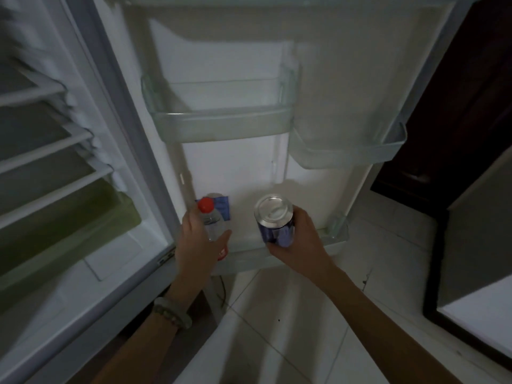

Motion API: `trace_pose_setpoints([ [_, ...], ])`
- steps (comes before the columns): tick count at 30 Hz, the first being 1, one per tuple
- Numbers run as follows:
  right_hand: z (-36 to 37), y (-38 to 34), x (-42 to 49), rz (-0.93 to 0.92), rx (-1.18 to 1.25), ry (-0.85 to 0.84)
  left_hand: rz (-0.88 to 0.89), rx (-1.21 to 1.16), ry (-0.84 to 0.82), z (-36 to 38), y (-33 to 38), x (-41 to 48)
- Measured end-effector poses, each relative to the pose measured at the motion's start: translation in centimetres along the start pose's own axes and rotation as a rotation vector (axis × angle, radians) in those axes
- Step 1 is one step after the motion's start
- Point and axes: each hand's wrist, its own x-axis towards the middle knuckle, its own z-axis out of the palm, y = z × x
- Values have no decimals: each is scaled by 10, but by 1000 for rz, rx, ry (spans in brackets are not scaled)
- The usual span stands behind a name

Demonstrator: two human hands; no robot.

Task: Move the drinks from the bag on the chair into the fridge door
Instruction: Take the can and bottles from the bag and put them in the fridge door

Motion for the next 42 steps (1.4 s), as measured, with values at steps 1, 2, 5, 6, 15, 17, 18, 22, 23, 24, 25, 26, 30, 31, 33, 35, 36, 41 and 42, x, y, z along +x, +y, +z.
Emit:
trace_pose_setpoints([
  [1, -5, -7, -1, -21, 18, -6, 56, 44, 45, -2, 7, -1],
  [2, -10, -14, -1, -38, 33, -9, 118, 89, 91, -4, 15, -3],
  [5, -33, -43, 1, -60, 83, -22, 266, 221, 158, -3, 33, -7],
  [6, -43, -55, 2, -72, 96, -24, 298, 246, 155, -1, 39, -8],
  [15, -147, -140, 48, -245, 119, 82, 419, 404, 170, 3, 78, -24],
  [17, -157, -140, 68, -222, 93, 127, 428, 406, 184, 0, 84, -27],
  [18, -160, -138, 77, -202, 81, 131, 428, 404, 189, -1, 86, -29],
  [22, -154, -121, 106, -124, -19, 77, 411, 386, 201, -8, 91, -34],
  [23, -150, -116, 111, -97, -50, 57, 407, 388, 202, -9, 91, -35],
  [24, -147, -111, 115, -77, -77, 35, 409, 392, 202, -10, 92, -36],
  [25, -144, -108, 118, -71, -96, 12, 413, 397, 205, -11, 92, -37],
  [26, -142, -106, 121, -72, -108, -7, 415, 401, 209, -13, 93, -37],
  [30, -143, -105, 125, -74, -130, -12, 410, 407, 222, -17, 91, -43],
  [31, -143, -104, 125, -63, -139, -17, 407, 411, 216, -17, 89, -44],
  [33, -143, -104, 125, -41, -148, -37, 399, 422, 194, -17, 86, -47],
  [35, -146, -106, 123, -32, -158, -44, 385, 431, 175, -17, 84, -48],
  [36, -147, -108, 120, -34, -170, -32, 380, 435, 169, -18, 83, -49],
  [41, -148, -129, 72, -188, -247, 167, 381, 479, 192, -25, 81, -52],
  [42, -144, -132, 58, -263, -245, 173, 385, 495, 206, -27, 80, -53],
])
